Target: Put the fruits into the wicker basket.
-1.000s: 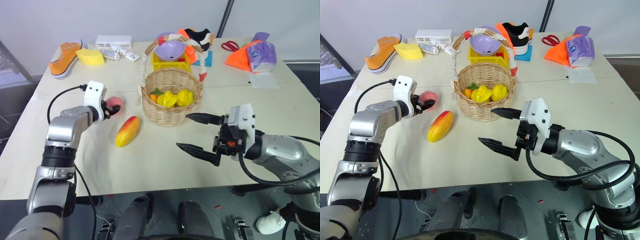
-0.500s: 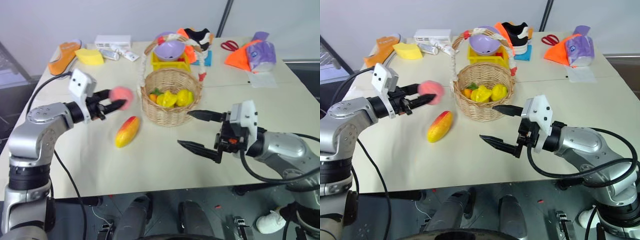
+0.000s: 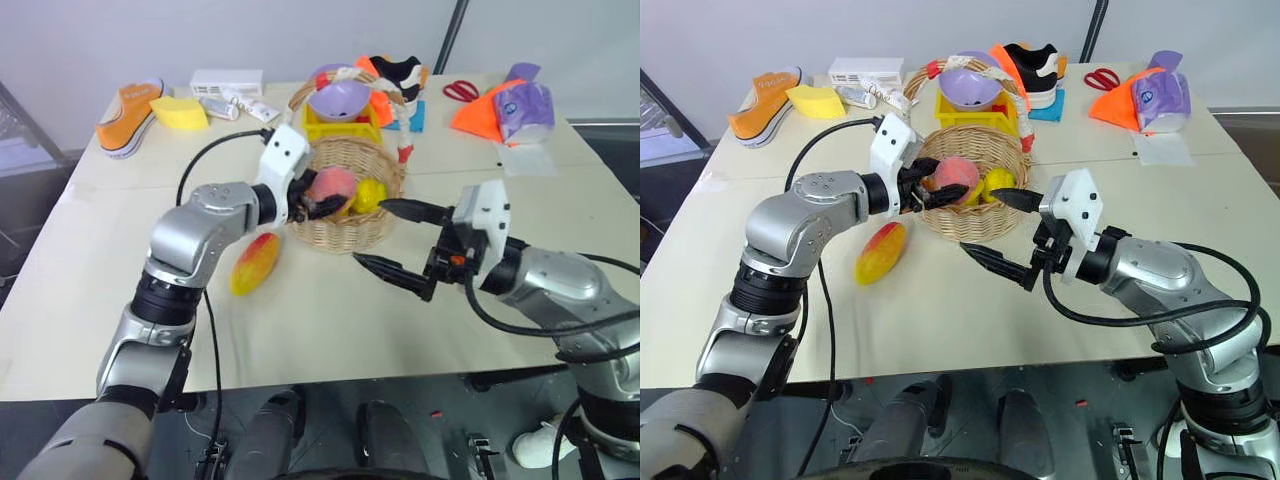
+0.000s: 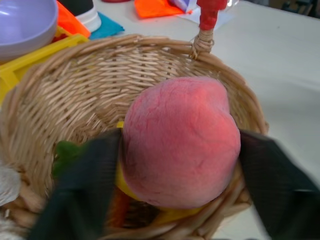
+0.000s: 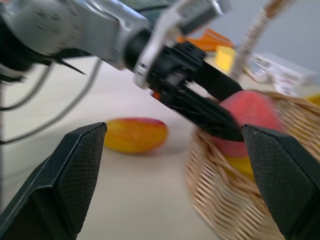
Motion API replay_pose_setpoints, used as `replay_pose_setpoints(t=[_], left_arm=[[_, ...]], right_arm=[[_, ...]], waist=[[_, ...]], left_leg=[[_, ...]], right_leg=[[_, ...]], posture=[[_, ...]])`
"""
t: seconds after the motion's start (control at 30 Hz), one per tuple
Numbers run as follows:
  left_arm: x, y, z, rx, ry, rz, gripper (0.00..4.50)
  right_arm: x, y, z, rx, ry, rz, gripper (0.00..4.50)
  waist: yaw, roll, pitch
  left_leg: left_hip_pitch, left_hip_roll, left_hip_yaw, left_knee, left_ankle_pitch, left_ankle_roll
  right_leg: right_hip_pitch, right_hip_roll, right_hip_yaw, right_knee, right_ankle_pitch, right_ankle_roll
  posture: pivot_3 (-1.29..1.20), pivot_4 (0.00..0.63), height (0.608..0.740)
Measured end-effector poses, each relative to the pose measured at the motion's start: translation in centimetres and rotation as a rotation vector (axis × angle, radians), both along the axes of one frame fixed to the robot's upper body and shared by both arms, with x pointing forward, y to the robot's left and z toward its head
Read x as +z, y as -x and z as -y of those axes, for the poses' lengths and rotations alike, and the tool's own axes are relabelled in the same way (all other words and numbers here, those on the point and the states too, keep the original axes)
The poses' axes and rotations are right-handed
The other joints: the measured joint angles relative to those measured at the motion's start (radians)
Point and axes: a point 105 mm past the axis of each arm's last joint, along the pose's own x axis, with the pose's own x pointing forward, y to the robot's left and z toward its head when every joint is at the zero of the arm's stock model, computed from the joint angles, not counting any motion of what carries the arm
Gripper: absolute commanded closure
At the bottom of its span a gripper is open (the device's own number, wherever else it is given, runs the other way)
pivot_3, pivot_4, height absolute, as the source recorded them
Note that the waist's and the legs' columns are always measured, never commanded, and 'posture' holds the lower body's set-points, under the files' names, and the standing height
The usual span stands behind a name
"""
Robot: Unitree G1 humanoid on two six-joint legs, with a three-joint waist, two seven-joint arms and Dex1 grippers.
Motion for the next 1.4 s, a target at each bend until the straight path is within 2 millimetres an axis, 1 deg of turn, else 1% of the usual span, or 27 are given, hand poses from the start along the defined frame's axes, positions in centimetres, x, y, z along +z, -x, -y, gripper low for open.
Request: replay_pose_setpoints(t=[0.07, 0.13, 0.2, 0.23, 0.27, 0.33, 0.37, 0.4, 0.43, 0.47, 0.5, 0.6, 0.7, 0.83, 0.9, 0.93, 1.0, 1.03, 1.07, 1.17, 1.27, 1.33, 1.4], left_arm=[[0.6, 0.3, -0.5, -0.017, 0.024, 0.019, 0.07], [1.5, 0.9, -1.9, -0.038, 0.064, 0.045, 0.07], [2.8, 1.6, -3.6, -0.049, 0.095, 0.09, 0.07], [3.1, 2.2, -4.5, -0.057, 0.09, 0.104, 0.07], [3.1, 2.9, -5.9, -0.059, 0.073, 0.106, 0.07], [1.7, 3.9, -9.3, -0.016, -0.001, 0.056, 0.07], [0.3, 4.4, -11.1, 0.021, -0.056, -0.002, 0.07], [-1.1, 4.8, -12.2, 0.047, -0.1, -0.057, 0.07], [-2.3, 5.3, -12.8, 0.058, -0.14, -0.096, 0.07], [-3.4, 5.7, -13.0, 0.062, -0.174, -0.131, 0.07], [-4.1, 6.0, -12.7, 0.054, -0.192, -0.154, 0.07], [-5.2, 6.3, -11.7, 0.052, -0.224, -0.19, 0.07], [-6.4, 5.8, -11.0, 0.089, -0.229, -0.232, 0.07], [-7.9, 4.9, -10.8, 0.145, -0.268, -0.271, 0.07], [-8.4, 4.6, -10.8, 0.168, -0.265, -0.284, 0.59], [-8.6, 4.4, -10.8, 0.175, -0.259, -0.29, 0.93], [-8.6, 4.4, -10.8, 0.174, -0.254, -0.293, 1.95], [-8.6, 4.5, -10.7, 0.17, -0.251, -0.292, 2.17], [-8.4, 4.5, -10.8, 0.165, -0.245, -0.291, 2.26], [-7.4, 4.5, -11.4, 0.158, -0.223, -0.269, 2.26], [-5.2, 4.4, -12.1, 0.153, -0.157, -0.204, 2.26], [-2.4, 4.5, -11.1, 0.084, -0.024, -0.132, 2.26], [0.4, 4.9, -9.5, 0.005, 0.08, -0.053, 2.26]], right_arm=[[-0.1, -0.2, 0.1, -0.024, -0.004, 0.003, 0.0], [-0.2, -0.4, 0.2, -0.042, -0.004, 0.003, 0.0], [-0.3, -0.5, 0.3, -0.053, -0.004, 0.002, 0.0], [-0.3, -0.5, 0.3, -0.053, -0.009, 0.002, 0.0], [-0.4, -0.6, 0.3, -0.057, -0.008, 0.002, 0.0], [-0.6, -0.7, 0.5, -0.064, -0.003, 0.002, 0.0], [-0.8, -0.8, 0.6, -0.066, 0.0, 0.0, 0.0], [-0.9, -0.9, 0.7, -0.067, 0.002, -0.005, 0.0], [-1.1, -0.9, 0.7, -0.064, 0.004, -0.009, 0.0], [-1.2, -0.9, 0.5, -0.054, 0.005, -0.011, 0.0], [-1.2, -0.9, 0.3, -0.041, 0.003, -0.011, 0.0], [-0.9, -0.8, -0.4, -0.005, -0.008, 0.002, 0.0], [-1.0, -0.8, -0.5, 0.004, -0.015, 0.0, 0.0], [-1.0, -0.8, -0.5, 0.003, -0.017, -0.002, 0.0], [-1.0, -0.8, -0.5, 0.002, -0.017, -0.002, 0.0], [-1.1, -0.8, -0.5, 0.001, -0.017, -0.003, 0.0], [-1.1, -0.7, -0.5, -0.002, -0.018, -0.005, 0.0], [-1.1, -0.7, -0.5, -0.003, -0.018, -0.004, 0.0], [-1.1, -0.6, -0.6, -0.003, -0.018, -0.001, 0.0], [-1.0, -0.5, -0.6, -0.003, -0.018, 0.004, 0.0], [-1.0, -0.6, -0.6, -0.007, -0.019, 0.003, 0.0], [-1.0, -0.6, -0.5, -0.008, -0.02, 0.004, 0.0], [-1.0, -0.6, -0.5, -0.009, -0.019, 0.004, 0.0]], waist=[[-0.003, 0.0, 0.0], [-0.007, 0.0, 0.0], [-0.007, 0.0, 0.0], [-0.009, 0.0, 0.0], [-0.012, 0.001, 0.0], [-0.023, 0.001, 0.0], [-0.025, 0.001, 0.0], [-0.023, 0.001, 0.0], [-0.022, 0.001, 0.0], [-0.017, 0.001, 0.0], [-0.006, 0.001, 0.0], [0.006, 0.001, 0.0], [0.004, 0.001, 0.0], [-0.002, 0.001, 0.0], [-0.001, 0.001, 0.0], [-0.001, 0.001, 0.0], [0.0, 0.001, 0.0], [0.0, 0.001, 0.0], [0.001, 0.001, 0.0], [0.0, 0.001, 0.0], [0.0, 0.001, 0.0], [0.004, 0.001, 0.0], [0.008, 0.0, 0.0]], left_leg=[[0.0, 0.0, 0.0, 0.0, 0.0, 0.0], [0.0, 0.0, 0.0, 0.0, 0.0, 0.0], [0.001, 0.0, 0.0, 0.0, 0.0, 0.0], [0.001, 0.001, 0.0, 0.0, 0.0, 0.0], [0.001, 0.0, 0.0, 0.0, 0.0, 0.0], [0.003, 0.001, 0.0, -0.001, 0.0, 0.0], [0.004, 0.001, 0.0, -0.002, 0.0, 0.0], [0.004, 0.001, 0.0, -0.002, 0.0, 0.0], [0.004, 0.001, 0.0, -0.001, 0.0, -0.001], [0.005, 0.0, 0.0, -0.001, -0.001, -0.002], [0.004, 0.0, 0.0, 0.0, -0.001, -0.003], [0.004, 0.0, 0.0, 0.0, -0.002, -0.002], [0.004, 0.0, 0.0, 0.0, -0.002, -0.002], [0.004, 0.0, 0.0, -0.002, -0.002, -0.002], [0.004, 0.001, 0.0, -0.002, -0.001, -0.002], [0.004, 0.001, 0.0, -0.002, -0.002, -0.002], [0.004, 0.001, 0.0, -0.002, -0.002, -0.003], [0.004, 0.0, 0.0, -0.002, -0.002, -0.003], [0.004, 0.0, 0.0, -0.001, -0.002, -0.003], [0.004, 0.0, 0.0, -0.001, -0.002, -0.003], [0.004, 0.001, 0.0, -0.001, -0.002, -0.003], [0.004, 0.001, -0.001, -0.001, -0.002, -0.003], [0.004, 0.0, -0.001, 0.0, -0.002, -0.003]], right_leg=[[0.0, 0.0, 0.0, 0.0, 0.0, 0.0], [0.0, 0.0, 0.0, 0.001, 0.0, 0.0], [0.0, 0.001, 0.0, 0.001, 0.0, 0.0], [0.0, 0.001, 0.0, 0.001, 0.0, 0.0], [0.001, 0.001, 0.001, 0.001, 0.0, -0.001], [0.001, 0.001, 0.001, 0.001, 0.0, -0.001], [0.001, 0.001, 0.001, 0.001, -0.001, -0.002], [0.002, 0.0, 0.001, 0.001, -0.002, -0.004], [0.001, 0.0, 0.001, 0.0, -0.002, -0.005], [0.0, -0.001, 0.0, 0.0, -0.002, -0.005], [0.001, -0.001, 0.001, -0.001, -0.002, -0.005], [0.002, -0.002, 0.001, -0.003, -0.002, -0.005], [0.001, -0.001, 0.001, -0.002, -0.002, -0.005], [0.001, 0.0, 0.001, 0.0, -0.001, -0.003], [0.0, 0.0, 0.001, 0.0, -0.001, -0.002], [0.0, 0.0, 0.001, 0.0, -0.001, -0.002], [-0.001, 0.0, 0.001, 0.0, -0.001, -0.002], [-0.001, 0.0, 0.001, 0.0, -0.001, -0.003], [-0.001, 0.0, 0.001, 0.0, -0.002, -0.004], [-0.001, 0.0, 0.001, 0.0, -0.002, -0.005], [-0.001, 0.0, 0.001, 0.0, -0.002, -0.005], [-0.001, 0.0, 0.0, -0.001, -0.002, -0.005], [0.0, -0.001, 0.0, -0.002, -0.002, -0.005]], posture=[[0.0, 0.15, 0.74], [0.0, 0.15, 0.74], [0.0, 0.15, 0.74], [0.0, 0.15, 0.74], [0.0, 0.15, 0.74], [0.0, 0.15, 0.74], [0.0, 0.15, 0.74], [0.0, 0.15, 0.74], [0.0, 0.15, 0.74], [0.0, 0.15, 0.74], [0.0, 0.15, 0.74], [0.0, 0.15, 0.74], [0.0, 0.15, 0.74], [0.0, 0.15, 0.74], [0.0, 0.15, 0.74], [0.0, 0.15, 0.74], [0.0, 0.15, 0.74], [0.0, 0.15, 0.74], [0.0, 0.15, 0.74], [0.0, 0.15, 0.74], [0.0, 0.15, 0.74], [0.0, 0.15, 0.74], [0.0, 0.15, 0.74]])
